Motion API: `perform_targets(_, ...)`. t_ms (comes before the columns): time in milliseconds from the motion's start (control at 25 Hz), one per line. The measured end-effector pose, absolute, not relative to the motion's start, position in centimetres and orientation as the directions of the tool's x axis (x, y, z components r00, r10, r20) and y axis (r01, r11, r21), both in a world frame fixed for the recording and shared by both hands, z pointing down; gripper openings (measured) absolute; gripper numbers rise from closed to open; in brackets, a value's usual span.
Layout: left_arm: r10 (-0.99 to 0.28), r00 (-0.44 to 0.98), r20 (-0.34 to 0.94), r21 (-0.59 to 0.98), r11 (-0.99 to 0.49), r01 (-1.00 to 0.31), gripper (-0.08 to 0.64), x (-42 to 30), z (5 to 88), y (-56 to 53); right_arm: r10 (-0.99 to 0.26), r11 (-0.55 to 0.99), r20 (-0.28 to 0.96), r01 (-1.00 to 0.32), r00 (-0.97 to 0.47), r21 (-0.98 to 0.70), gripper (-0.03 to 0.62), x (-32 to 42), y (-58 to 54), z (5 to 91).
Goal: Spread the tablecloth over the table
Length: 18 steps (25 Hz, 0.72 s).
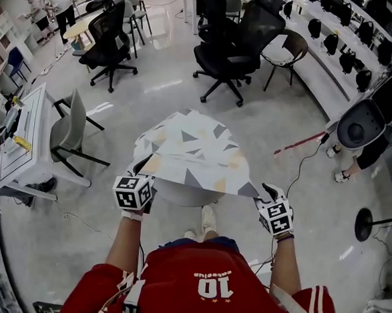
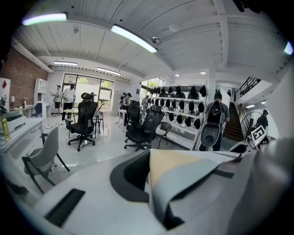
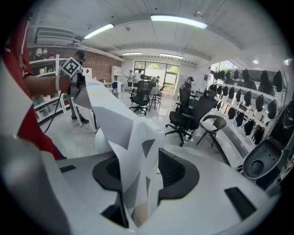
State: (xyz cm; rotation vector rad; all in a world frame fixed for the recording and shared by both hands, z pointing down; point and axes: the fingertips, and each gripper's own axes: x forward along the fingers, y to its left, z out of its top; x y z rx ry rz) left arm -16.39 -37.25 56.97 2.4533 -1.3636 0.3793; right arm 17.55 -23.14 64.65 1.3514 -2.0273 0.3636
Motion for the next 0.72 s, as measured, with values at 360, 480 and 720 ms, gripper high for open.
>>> perform_targets(360,-0.758,0.510,0.405,0.163,-0.490,-0.857,0.009,-15.8,58.5,-36.3,-0.631,0.473,0.722,-0.879,-0.284,0.068,0.183,18.6,-17.9,66.1)
perform_targets(480,-0.751,0.514,0.414,0.173,-0.489,-0.855,0.009,-15.4,58.8,-36.0,-0.624,0.470,0.727,-0.881,-0.287,0.056,0.183,18.7,-16.3,65.9)
perform_targets(720,-0.722,0.516,0.462,0.176,-0.496,-0.850,0.011,-14.0,60.4,-35.3,-0.682,0.419,0.671,-0.907,-0.289,0.034,0.181,19.0,-17.2,64.0)
